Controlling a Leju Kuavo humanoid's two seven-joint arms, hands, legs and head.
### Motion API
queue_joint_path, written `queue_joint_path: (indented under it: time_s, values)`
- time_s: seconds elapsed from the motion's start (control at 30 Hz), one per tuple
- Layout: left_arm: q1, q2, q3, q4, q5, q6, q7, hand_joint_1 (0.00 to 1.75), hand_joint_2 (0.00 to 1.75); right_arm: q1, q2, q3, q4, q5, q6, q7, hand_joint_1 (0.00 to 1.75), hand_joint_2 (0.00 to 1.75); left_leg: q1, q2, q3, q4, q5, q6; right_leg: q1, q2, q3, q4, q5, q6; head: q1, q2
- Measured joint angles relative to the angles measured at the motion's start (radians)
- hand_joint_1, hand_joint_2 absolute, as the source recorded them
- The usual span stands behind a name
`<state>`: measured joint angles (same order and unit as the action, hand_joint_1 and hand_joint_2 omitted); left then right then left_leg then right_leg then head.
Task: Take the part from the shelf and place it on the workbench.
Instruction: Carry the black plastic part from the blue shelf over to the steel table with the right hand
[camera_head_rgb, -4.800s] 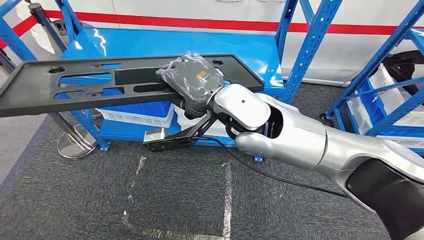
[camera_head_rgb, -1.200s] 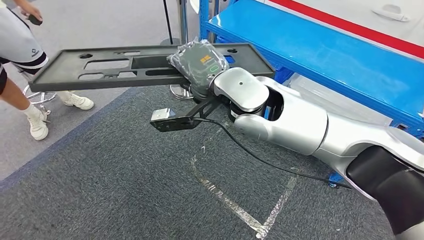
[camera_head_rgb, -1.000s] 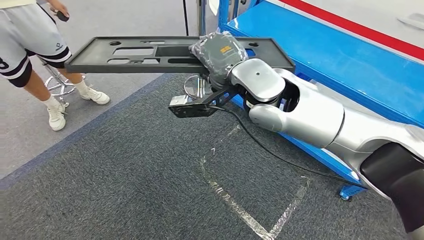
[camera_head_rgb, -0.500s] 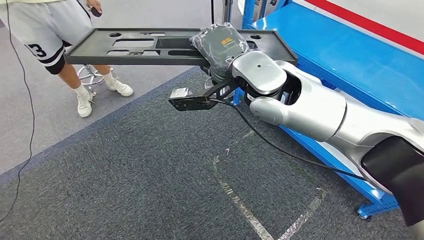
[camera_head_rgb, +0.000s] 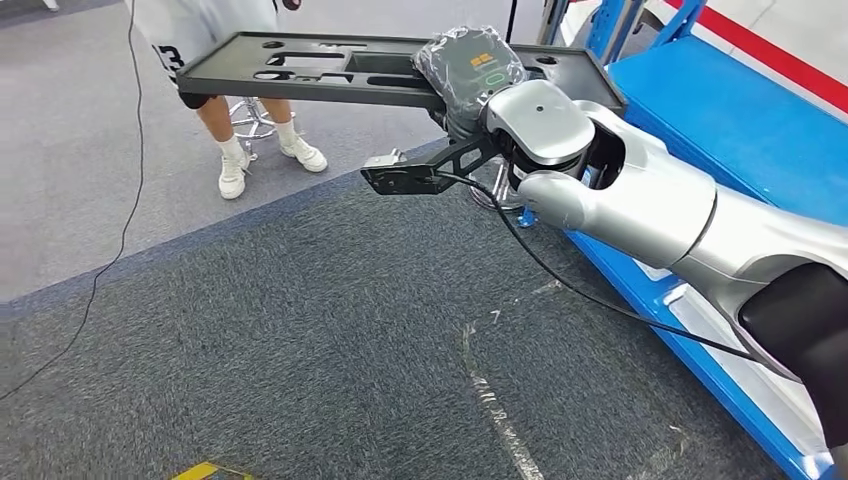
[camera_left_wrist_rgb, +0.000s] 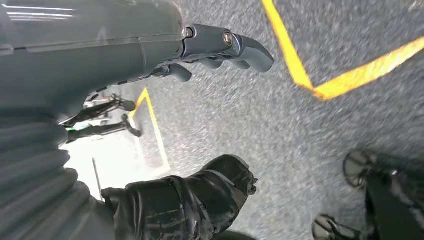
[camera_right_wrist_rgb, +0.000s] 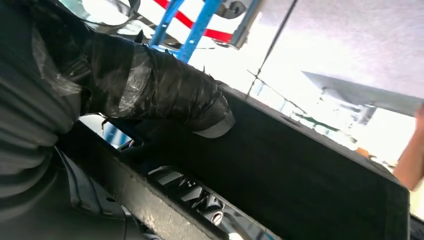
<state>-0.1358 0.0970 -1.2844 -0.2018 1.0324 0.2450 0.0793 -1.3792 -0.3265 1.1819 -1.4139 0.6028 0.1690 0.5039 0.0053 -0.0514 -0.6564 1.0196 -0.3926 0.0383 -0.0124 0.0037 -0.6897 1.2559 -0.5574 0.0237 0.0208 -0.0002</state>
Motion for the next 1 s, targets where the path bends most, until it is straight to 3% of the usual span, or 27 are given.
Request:
queue_joint_path:
  time_s: [0.07, 0.13, 0.2, 0.23, 0.3, 0.37, 0.43, 0.47, 0.5, 0.57, 0.63, 0.7, 0.73, 0.8, 0.87, 0.9, 0.93, 0.97, 1.0]
  values:
    - [-0.003, -0.002, 0.0, 0.0, -0.006, 0.001, 0.012, 0.0, 1.75, 0.003, 0.0, 0.001, 0.002, -0.002, 0.002, -0.003, 1.75, 1.75, 0.001, -0.027, -0.004, 0.01, -0.004, -0.006, -0.006, 0.034, 0.052, -0.132, 0.069, -0.001, -0.001, 0.0]
    - [-0.005, -0.003, 0.0, 0.0, -0.012, 0.003, 0.024, 0.0, 1.75, 0.01, 0.001, 0.002, 0.003, -0.003, 0.007, -0.007, 1.75, 1.75, 0.003, -0.049, -0.014, 0.016, -0.002, -0.016, -0.009, 0.066, 0.085, -0.208, 0.092, -0.004, -0.002, 0.0]
    - [-0.004, -0.003, 0.0, 0.0, -0.015, 0.004, 0.03, 0.0, 1.75, 0.023, 0.005, 0.005, 0.005, -0.002, 0.011, -0.01, 1.75, 1.75, 0.006, -0.073, -0.023, 0.014, 0.006, -0.029, -0.007, 0.055, 0.09, -0.216, 0.091, -0.01, -0.002, 0.0]
    - [-0.001, -0.004, 0.0, 0.0, -0.016, 0.004, 0.031, 0.0, 1.75, 0.028, 0.008, 0.007, 0.006, -0.001, 0.011, -0.01, 1.75, 1.75, 0.007, -0.07, -0.027, 0.015, 0.006, -0.035, -0.007, 0.042, 0.092, -0.22, 0.093, -0.016, -0.001, 0.0]
    - [0.001, -0.006, 0.0, -0.001, -0.015, 0.004, 0.033, 0.0, 1.75, 0.032, 0.015, 0.01, 0.009, 0.004, 0.011, -0.011, 1.75, 1.75, 0.004, -0.026, -0.051, 0.059, -0.02, -0.046, -0.009, 0.018, 0.097, -0.229, 0.099, -0.029, -0.006, 0.0]
    - [0.0, -0.008, 0.0, -0.001, -0.011, 0.008, 0.039, 0.0, 1.75, 0.033, 0.022, 0.011, 0.012, 0.008, 0.011, -0.016, 1.75, 1.75, 0.005, 0.029, -0.107, 0.177, -0.076, -0.055, -0.005, -0.005, 0.099, -0.231, 0.099, -0.037, -0.01, 0.0]
    - [-0.001, -0.008, 0.001, -0.001, -0.007, 0.014, 0.043, 0.0, 1.75, 0.035, 0.03, 0.016, 0.017, 0.009, 0.013, -0.023, 1.75, 1.75, 0.008, 0.044, -0.153, 0.272, -0.104, -0.06, -0.003, -0.029, 0.1, -0.229, 0.096, -0.04, -0.01, 0.0]
    - [-0.001, -0.009, 0.001, -0.001, -0.006, 0.016, 0.043, 0.0, 1.75, 0.037, 0.034, 0.019, 0.019, 0.009, 0.014, -0.025, 1.75, 1.75, 0.008, 0.047, -0.149, 0.268, -0.092, -0.06, -0.002, -0.041, 0.101, -0.228, 0.093, -0.04, -0.01, 0.0]
    - [-0.001, -0.009, 0.001, -0.001, -0.007, 0.017, 0.044, 0.0, 1.75, 0.038, 0.039, 0.022, 0.02, 0.009, 0.015, -0.026, 1.75, 1.75, 0.008, 0.052, -0.127, 0.227, -0.066, -0.059, -0.002, -0.052, 0.103, -0.228, 0.091, -0.04, -0.01, 0.0]
    - [-0.001, -0.009, 0.001, -0.001, -0.014, 0.013, 0.047, 0.0, 1.75, 0.038, 0.046, 0.025, 0.023, 0.012, 0.016, -0.027, 1.75, 1.75, -0.001, 0.093, -0.055, 0.096, -0.016, -0.051, 0.002, -0.073, 0.109, -0.227, 0.083, -0.034, -0.011, 0.0]
    - [-0.002, -0.009, 0.001, -0.001, -0.025, 0.01, 0.043, 0.0, 1.75, 0.037, 0.048, 0.025, 0.026, 0.016, 0.017, -0.026, 1.75, 1.75, -0.014, 0.126, -0.016, 0.022, -0.005, -0.036, 0.009, -0.093, 0.114, -0.228, 0.077, -0.026, -0.01, 0.0]
    - [-0.002, -0.009, 0.001, -0.001, -0.031, 0.015, 0.02, 0.0, 1.75, 0.038, 0.049, 0.025, 0.029, 0.019, 0.018, -0.026, 1.75, 1.75, -0.017, 0.111, -0.013, 0.011, -0.007, -0.022, 0.014, -0.118, 0.12, -0.233, 0.072, -0.018, -0.009, 0.0]
    - [0.0, -0.01, 0.001, -0.001, -0.031, 0.019, 0.008, 0.0, 1.75, 0.039, 0.049, 0.026, 0.029, 0.019, 0.018, -0.025, 1.75, 1.75, -0.015, 0.098, -0.011, 0.005, -0.005, -0.017, 0.013, -0.117, 0.122, -0.229, 0.065, -0.013, -0.008, 0.0]
    - [-0.001, -0.012, 0.001, -0.001, -0.03, 0.025, -0.005, 0.0, 1.75, 0.04, 0.049, 0.026, 0.031, 0.02, 0.018, -0.023, 1.75, 1.75, -0.01, 0.078, -0.005, -0.005, 0.0, -0.004, 0.009, -0.074, 0.101, -0.18, 0.03, -0.008, -0.006, 0.0]
    - [-0.004, -0.014, 0.001, -0.001, -0.028, 0.026, -0.01, 0.0, 1.75, 0.046, 0.048, 0.026, 0.032, 0.025, 0.018, -0.025, 1.75, 1.75, -0.008, 0.056, -0.004, -0.007, 0.002, 0.004, 0.006, -0.019, 0.039, -0.055, -0.027, -0.007, -0.002, 0.0]
    - [-0.006, -0.014, 0.001, -0.001, -0.027, 0.026, -0.01, 0.0, 1.75, 0.051, 0.047, 0.028, 0.032, 0.029, 0.017, -0.027, 1.75, 1.75, -0.008, 0.044, -0.005, -0.006, 0.002, 0.006, 0.006, -0.009, 0.004, 0.007, -0.047, -0.006, -0.001, 0.0]
    - [-0.008, -0.014, 0.001, -0.001, -0.027, 0.025, -0.012, 0.0, 1.75, 0.059, 0.047, 0.029, 0.033, 0.035, 0.017, -0.03, 1.75, 1.75, -0.008, 0.029, -0.005, -0.005, 0.001, 0.006, 0.005, -0.005, -0.018, 0.042, -0.047, -0.005, -0.001, 0.0]
    - [-0.009, -0.014, 0.001, -0.001, -0.025, 0.024, -0.015, 0.0, 1.75, 0.065, 0.046, 0.031, 0.034, 0.041, 0.017, -0.032, 1.75, 1.75, -0.007, 0.014, -0.005, -0.002, 0.0, 0.006, 0.003, -0.003, -0.024, 0.037, -0.028, -0.005, -0.001, 0.0]
    - [-0.009, -0.015, 0.001, -0.001, -0.022, 0.022, -0.018, 0.0, 1.75, 0.07, 0.045, 0.033, 0.035, 0.045, 0.016, -0.034, 1.75, 1.75, -0.006, -0.001, -0.005, 0.002, -0.002, 0.004, 0.001, 0.0, -0.011, -0.005, 0.008, -0.005, 0.0, 0.0]
